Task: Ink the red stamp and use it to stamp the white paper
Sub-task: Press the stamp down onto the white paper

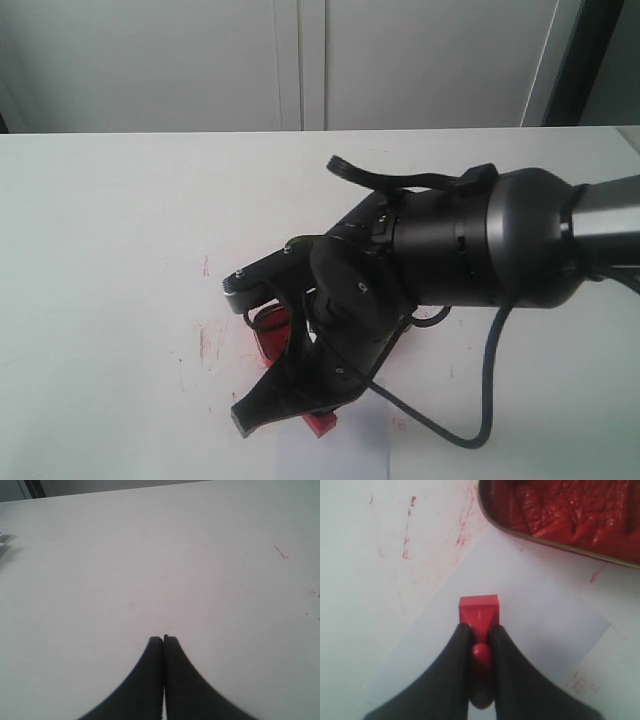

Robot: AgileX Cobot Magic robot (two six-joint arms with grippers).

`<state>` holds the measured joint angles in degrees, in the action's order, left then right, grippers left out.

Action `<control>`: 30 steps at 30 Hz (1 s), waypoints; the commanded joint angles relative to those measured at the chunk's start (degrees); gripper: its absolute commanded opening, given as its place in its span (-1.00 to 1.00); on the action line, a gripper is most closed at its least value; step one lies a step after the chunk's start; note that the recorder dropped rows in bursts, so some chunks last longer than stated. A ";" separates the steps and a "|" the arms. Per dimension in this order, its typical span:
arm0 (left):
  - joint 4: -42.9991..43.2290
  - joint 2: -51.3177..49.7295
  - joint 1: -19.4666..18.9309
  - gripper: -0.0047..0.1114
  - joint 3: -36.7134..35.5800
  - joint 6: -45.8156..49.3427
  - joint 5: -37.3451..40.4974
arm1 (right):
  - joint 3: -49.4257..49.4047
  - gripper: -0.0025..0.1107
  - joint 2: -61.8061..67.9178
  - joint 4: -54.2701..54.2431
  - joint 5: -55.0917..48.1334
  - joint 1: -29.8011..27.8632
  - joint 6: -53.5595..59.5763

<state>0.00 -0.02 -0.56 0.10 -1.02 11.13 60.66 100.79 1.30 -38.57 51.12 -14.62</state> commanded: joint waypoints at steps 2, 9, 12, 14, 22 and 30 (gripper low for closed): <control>-0.33 0.02 0.16 -0.92 -0.10 -0.22 0.00 | -0.18 -0.96 -0.13 -2.98 -0.74 -2.42 2.76; -0.33 0.02 0.16 -0.92 -0.10 -0.22 0.00 | -0.18 -0.96 -0.13 -2.98 0.05 -2.42 2.76; -0.33 0.02 0.16 -0.92 -0.10 -0.22 0.00 | -0.18 -0.96 -0.13 -2.98 0.05 -2.42 2.76; -0.33 0.02 0.16 -0.92 -0.10 -0.22 0.00 | -0.18 -0.96 0.15 -2.98 0.34 -2.42 2.76; -0.33 0.02 0.16 -0.92 -0.10 -0.22 0.00 | -0.18 -0.96 9.69 -2.98 -1.17 -2.42 2.76; -0.33 0.02 0.16 -0.92 -0.10 -0.22 0.00 | -0.18 -0.96 15.08 -2.98 -2.35 -2.42 2.76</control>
<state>0.00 -0.02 -0.56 0.10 -1.02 11.13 62.98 108.97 -1.40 -41.28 48.91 -12.40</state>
